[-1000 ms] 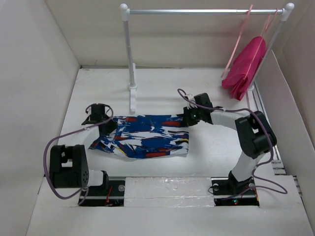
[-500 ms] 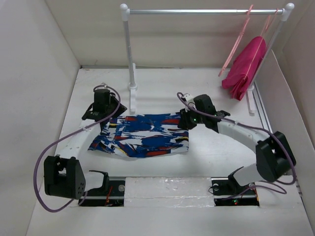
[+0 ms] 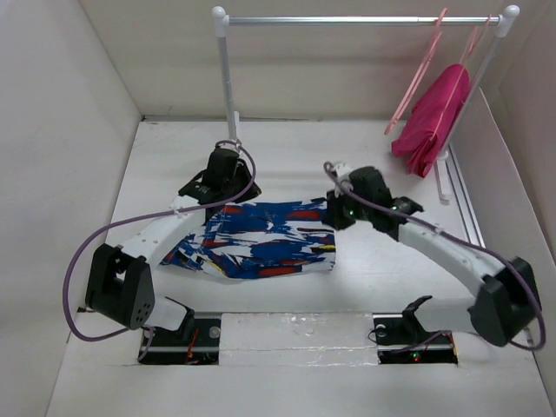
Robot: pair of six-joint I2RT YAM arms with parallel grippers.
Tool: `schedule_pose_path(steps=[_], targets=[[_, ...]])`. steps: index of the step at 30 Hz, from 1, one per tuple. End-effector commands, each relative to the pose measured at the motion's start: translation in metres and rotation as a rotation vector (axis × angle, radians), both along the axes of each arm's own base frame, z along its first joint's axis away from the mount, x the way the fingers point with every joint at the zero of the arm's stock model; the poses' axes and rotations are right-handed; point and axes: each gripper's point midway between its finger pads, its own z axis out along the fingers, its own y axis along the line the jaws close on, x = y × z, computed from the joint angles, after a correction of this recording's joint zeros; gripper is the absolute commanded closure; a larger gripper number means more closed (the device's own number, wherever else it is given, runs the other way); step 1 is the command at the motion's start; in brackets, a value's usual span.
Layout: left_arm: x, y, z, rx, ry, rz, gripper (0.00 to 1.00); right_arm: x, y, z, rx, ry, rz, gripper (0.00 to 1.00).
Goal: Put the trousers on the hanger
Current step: Grab a hanger with the right arm
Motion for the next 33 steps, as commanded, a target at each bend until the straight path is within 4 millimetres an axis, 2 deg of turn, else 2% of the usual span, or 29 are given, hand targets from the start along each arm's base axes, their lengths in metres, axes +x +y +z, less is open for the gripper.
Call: schedule_pose_path(steps=[1, 2, 3, 4, 6, 7, 8, 9, 10, 11, 12, 13, 14, 15, 16, 17, 18, 20, 21, 22, 24, 26, 33], targets=[[0.005, -0.01, 0.033, -0.054, -0.081, -0.037, 1.0, 0.035, -0.006, 0.156, 0.093, -0.385, -0.075, 0.93], [0.005, -0.011, 0.034, -0.064, -0.082, -0.041, 1.0, 0.036, -0.01, 0.183, 0.111, -0.453, -0.093, 0.93], [0.003, -0.015, 0.036, -0.079, -0.08, -0.058, 1.0, 0.043, -0.033, 0.215, 0.124, -0.533, -0.173, 0.94], [0.002, -0.017, 0.036, -0.085, -0.079, -0.071, 1.0, 0.045, -0.045, 0.251, 0.157, -0.605, -0.213, 0.98], [0.001, -0.026, 0.046, -0.075, -0.112, -0.109, 1.0, 0.049, -0.066, 0.288, 0.193, -0.686, -0.27, 1.0], [-0.004, -0.039, 0.055, -0.07, -0.142, -0.151, 0.95, 0.061, -0.103, 0.333, 0.208, -0.788, -0.372, 1.0], [-0.003, -0.04, 0.06, -0.075, -0.152, -0.151, 0.95, 0.061, -0.103, 0.333, 0.208, -0.789, -0.373, 1.0], [-0.004, -0.045, 0.062, -0.074, -0.161, -0.166, 0.91, 0.064, -0.112, 0.343, 0.219, -0.796, -0.388, 1.0], [-0.009, -0.055, 0.064, -0.07, -0.169, -0.198, 0.88, 0.082, -0.138, 0.337, 0.181, -0.759, -0.465, 0.81], [-0.01, -0.06, 0.07, -0.066, -0.18, -0.212, 0.81, 0.086, -0.149, 0.356, 0.191, -0.78, -0.492, 0.66], [-0.01, -0.064, 0.066, -0.048, -0.177, -0.216, 0.79, 0.091, -0.153, 0.356, 0.219, -0.748, -0.498, 0.55], [-0.017, -0.074, 0.066, -0.04, -0.178, -0.242, 0.76, 0.099, -0.16, 0.36, 0.24, -0.743, -0.509, 0.34], [-0.02, -0.079, 0.067, -0.039, -0.183, -0.251, 0.73, 0.117, -0.177, 0.355, 0.245, -0.726, -0.541, 0.29], [-0.022, -0.083, 0.064, -0.039, -0.18, -0.262, 0.71, 0.122, -0.175, 0.353, 0.311, -0.681, -0.524, 0.27], [-0.023, -0.084, 0.063, -0.043, -0.176, -0.265, 0.71, 0.13, -0.178, 0.358, 0.352, -0.695, -0.524, 0.24], [-0.028, -0.088, 0.057, -0.057, -0.159, -0.276, 0.7, 0.141, -0.185, 0.355, 0.381, -0.687, -0.527, 0.23], [-0.032, -0.09, 0.055, -0.071, -0.149, -0.288, 0.7, 0.146, -0.184, 0.348, 0.432, -0.647, -0.531, 0.22], [-0.036, -0.089, 0.047, -0.078, -0.131, -0.291, 0.71, 0.157, -0.185, 0.35, 0.477, -0.654, -0.517, 0.2], [-0.037, -0.089, 0.044, -0.075, -0.126, -0.292, 0.7, 0.163, -0.185, 0.341, 0.512, -0.615, -0.519, 0.19], [-0.038, -0.087, 0.042, -0.071, -0.123, -0.288, 0.71, 0.168, -0.185, 0.346, 0.529, -0.646, -0.508, 0.18], [-0.04, -0.082, 0.035, -0.055, -0.116, -0.276, 0.71, 0.172, -0.179, 0.353, 0.628, -0.66, -0.456, 0.17], [-0.043, -0.079, 0.028, -0.047, -0.103, -0.275, 0.71, 0.179, -0.179, 0.349, 0.681, -0.68, -0.432, 0.18], [-0.049, -0.076, 0.014, -0.044, -0.071, -0.268, 0.72, 0.197, -0.166, 0.323, 0.753, -0.619, -0.418, 0.21]])
